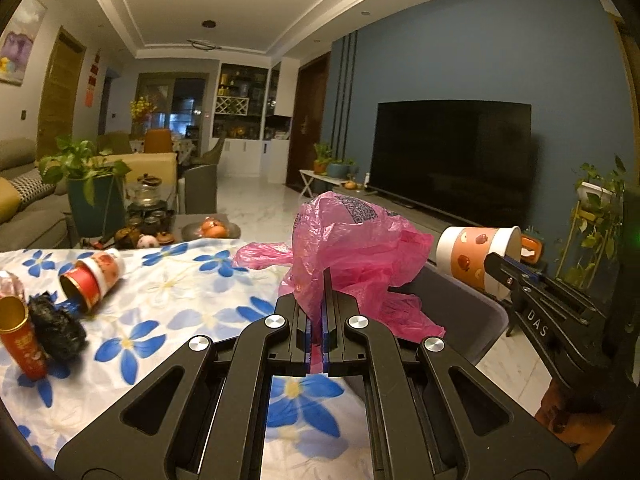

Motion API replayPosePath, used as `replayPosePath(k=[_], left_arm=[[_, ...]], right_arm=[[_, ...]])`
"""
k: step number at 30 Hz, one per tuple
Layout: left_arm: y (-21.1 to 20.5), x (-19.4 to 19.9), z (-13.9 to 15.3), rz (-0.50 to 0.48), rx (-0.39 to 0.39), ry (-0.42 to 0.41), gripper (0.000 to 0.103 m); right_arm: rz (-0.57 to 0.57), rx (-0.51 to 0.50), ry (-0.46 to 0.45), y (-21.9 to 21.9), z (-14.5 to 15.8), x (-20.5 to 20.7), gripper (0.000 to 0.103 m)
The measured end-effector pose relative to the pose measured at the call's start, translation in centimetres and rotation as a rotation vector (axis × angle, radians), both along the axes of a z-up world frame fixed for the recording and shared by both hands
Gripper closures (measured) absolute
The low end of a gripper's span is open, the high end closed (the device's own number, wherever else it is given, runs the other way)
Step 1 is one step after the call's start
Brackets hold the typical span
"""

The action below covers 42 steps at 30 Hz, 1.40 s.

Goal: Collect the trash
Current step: 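Carry the pink bag and white cup over the grey bin and open both tools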

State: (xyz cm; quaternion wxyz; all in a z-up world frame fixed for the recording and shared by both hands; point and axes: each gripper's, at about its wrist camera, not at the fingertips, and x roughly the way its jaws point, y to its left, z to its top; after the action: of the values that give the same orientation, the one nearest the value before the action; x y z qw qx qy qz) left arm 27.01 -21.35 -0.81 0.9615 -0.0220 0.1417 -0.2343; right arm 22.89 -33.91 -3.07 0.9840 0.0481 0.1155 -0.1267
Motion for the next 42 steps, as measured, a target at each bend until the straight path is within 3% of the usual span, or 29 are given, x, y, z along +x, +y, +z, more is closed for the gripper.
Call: replayPosePath(k=[13,39,42], left_arm=[[-3.7,2.3,-1.2,-0.061,-0.007,0.024,0.101],[-6.0,5.8,-2.5,-0.135,-0.029,0.071,0.1],[-6.2,6.1,-3.0,-0.152,-0.02,0.09,0.091]], right_arm=[[-0.016,0.013,-0.01,-0.4,-0.3,0.3,0.099],[-0.001,0.044,-0.028,-1.8,-0.2,1.0,0.099],[-0.003,0.048,-0.034,-2.0,-0.2,1.0,0.094]])
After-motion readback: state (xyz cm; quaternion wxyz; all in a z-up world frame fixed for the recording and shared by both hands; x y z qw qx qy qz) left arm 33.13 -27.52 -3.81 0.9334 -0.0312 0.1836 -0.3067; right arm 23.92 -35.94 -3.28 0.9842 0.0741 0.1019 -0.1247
